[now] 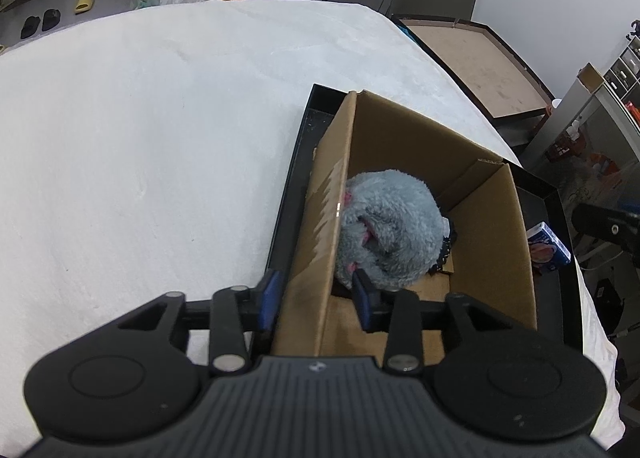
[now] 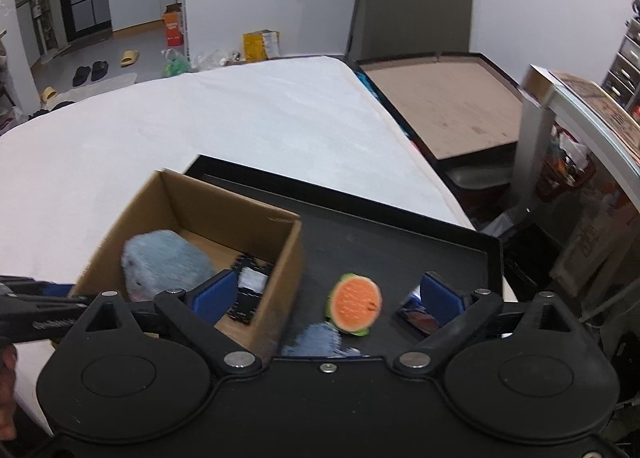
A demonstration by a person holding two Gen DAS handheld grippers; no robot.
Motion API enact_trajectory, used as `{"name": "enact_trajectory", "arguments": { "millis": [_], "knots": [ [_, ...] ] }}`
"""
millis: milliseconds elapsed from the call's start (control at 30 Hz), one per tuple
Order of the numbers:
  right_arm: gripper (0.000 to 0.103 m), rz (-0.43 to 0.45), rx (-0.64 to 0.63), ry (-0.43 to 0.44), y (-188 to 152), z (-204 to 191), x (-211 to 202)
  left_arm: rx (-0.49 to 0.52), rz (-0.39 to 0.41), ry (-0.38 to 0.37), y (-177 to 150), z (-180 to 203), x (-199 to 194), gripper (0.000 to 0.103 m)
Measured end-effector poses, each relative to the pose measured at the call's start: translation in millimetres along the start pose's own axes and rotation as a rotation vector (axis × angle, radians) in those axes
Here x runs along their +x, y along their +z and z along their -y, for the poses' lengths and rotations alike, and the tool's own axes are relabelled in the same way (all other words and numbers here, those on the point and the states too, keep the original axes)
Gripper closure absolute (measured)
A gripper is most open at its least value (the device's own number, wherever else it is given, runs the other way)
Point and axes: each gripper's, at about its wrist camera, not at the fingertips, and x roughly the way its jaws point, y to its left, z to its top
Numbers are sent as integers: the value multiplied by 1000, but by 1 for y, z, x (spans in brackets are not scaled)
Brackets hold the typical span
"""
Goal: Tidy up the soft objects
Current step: 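Move the right gripper to the juice carton and grasp it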
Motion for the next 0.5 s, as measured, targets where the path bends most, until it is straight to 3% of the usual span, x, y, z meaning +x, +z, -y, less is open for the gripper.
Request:
{"name": "enact_trajectory", "arguments": {
  "millis": [200,500],
  "knots": [
    [4,-15,12,-28,-12,31,6,21,11,27,-1,7,-2,37],
    [4,-17,79,-45,-33,73,26,49,10,57,1,17,2,34]
  ]
}}
